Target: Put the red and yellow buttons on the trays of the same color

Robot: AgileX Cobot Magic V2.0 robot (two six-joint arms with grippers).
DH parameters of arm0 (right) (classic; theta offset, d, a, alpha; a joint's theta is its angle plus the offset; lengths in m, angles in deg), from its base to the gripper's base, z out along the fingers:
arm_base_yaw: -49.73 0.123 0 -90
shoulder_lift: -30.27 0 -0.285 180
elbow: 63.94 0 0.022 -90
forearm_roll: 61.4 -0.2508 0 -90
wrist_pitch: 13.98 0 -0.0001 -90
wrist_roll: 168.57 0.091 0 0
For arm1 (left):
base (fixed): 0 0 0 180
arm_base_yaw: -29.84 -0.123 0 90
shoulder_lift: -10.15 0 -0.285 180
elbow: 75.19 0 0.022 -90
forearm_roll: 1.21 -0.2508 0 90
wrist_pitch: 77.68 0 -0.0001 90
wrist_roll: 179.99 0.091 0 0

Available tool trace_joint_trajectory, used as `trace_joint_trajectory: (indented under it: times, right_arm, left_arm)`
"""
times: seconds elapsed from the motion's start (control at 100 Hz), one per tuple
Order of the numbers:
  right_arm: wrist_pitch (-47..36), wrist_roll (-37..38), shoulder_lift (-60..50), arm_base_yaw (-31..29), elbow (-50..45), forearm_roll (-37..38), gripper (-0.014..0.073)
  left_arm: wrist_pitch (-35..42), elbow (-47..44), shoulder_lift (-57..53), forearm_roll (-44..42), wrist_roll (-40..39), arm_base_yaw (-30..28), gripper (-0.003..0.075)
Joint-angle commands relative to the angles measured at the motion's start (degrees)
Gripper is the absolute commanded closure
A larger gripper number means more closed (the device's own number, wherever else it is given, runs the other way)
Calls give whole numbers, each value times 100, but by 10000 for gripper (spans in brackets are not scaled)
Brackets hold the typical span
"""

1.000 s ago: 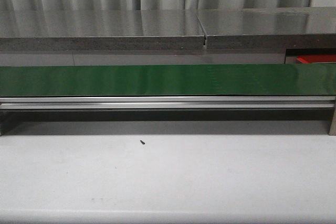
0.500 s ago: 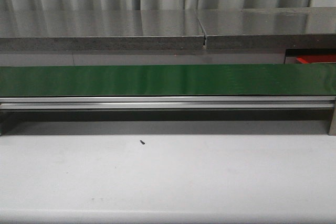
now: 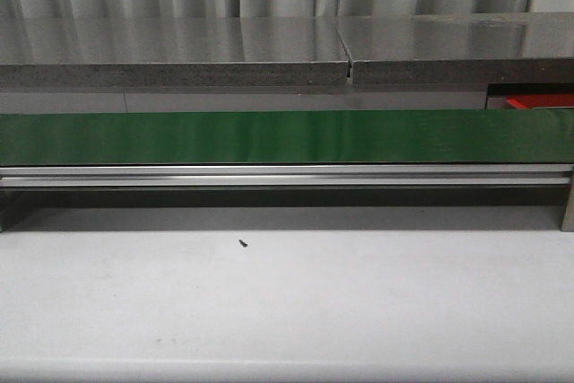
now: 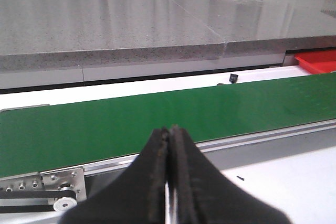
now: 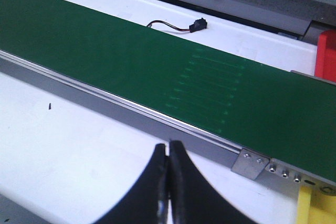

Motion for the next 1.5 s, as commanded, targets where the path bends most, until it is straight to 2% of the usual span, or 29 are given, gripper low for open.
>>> trace_joint_trajectory:
  times: [0.0,0.66,0.82,0.89,0.99,1.09,1.18,1.28,1.49]
  right_arm:
    - [-261,-62,-218,-12,50,-117,660]
    - [-268,-62,-259,-12,43,-117,660]
    - [-367,59,-425,202,43,311,660]
    - [-412,533,-579,390,43,854,660]
    - [-639,1860,-868,686,-46,2086,660]
    - [-1179,3196,-1300,861,-361,3403,660]
    - [-1698,4087,-1833,870,-858,4062,660]
    - [-2154,4380,-2440,864,-1573,4413,660]
    - [-2525,4380,-3632,773,-2979,4373,660]
  left_arm:
    - [344,156,26,134,-24,49,739]
    - [344,156,26,134,-24,49,739]
    - [344,156,26,134,-24,49,739]
    - [344,156,26,134,-24,49,739]
    - [344,156,26,134,-24,49,739]
    - [344,156,26,134,-24,49,739]
    - [344,156,26,134,-24,49,739]
    - [344,156,26,134,-24,49,739]
    - [344,156,26,134,-24,49,739]
